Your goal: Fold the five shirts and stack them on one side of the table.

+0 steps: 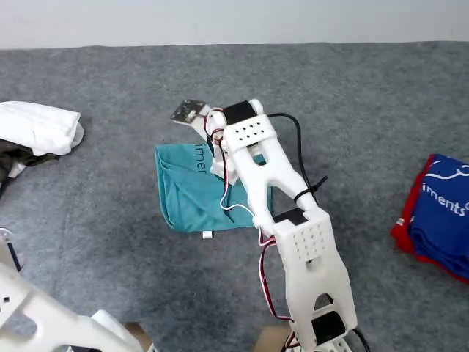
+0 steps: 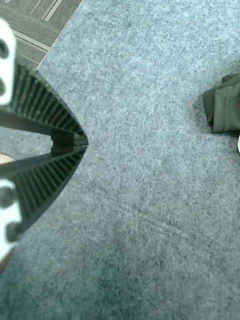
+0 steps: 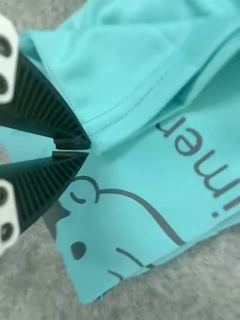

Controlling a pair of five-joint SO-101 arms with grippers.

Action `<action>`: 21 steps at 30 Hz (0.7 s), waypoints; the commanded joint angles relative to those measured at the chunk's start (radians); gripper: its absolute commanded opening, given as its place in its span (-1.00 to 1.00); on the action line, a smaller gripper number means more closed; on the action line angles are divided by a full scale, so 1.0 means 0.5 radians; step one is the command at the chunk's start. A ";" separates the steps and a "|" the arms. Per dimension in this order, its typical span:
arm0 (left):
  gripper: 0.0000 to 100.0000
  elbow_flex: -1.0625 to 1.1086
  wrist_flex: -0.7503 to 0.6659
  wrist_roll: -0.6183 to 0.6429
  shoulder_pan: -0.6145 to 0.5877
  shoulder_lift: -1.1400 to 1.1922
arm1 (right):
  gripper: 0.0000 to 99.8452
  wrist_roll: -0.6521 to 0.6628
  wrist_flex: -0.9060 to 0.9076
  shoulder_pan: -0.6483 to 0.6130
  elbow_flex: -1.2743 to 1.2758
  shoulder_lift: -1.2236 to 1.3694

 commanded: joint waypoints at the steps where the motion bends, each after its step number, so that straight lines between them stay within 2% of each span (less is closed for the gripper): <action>1: -0.99 -0.011 -0.028 0.000 0.009 -0.043 | -0.98 0.015 -0.041 -0.017 -0.046 0.011; 14: -0.99 -0.011 -0.028 0.000 0.009 -0.043 | -0.98 0.006 0.140 -0.551 -0.046 -0.302; 21: -0.99 -0.011 -0.028 0.000 0.009 -0.043 | -0.98 0.006 0.238 -0.677 -0.046 -0.486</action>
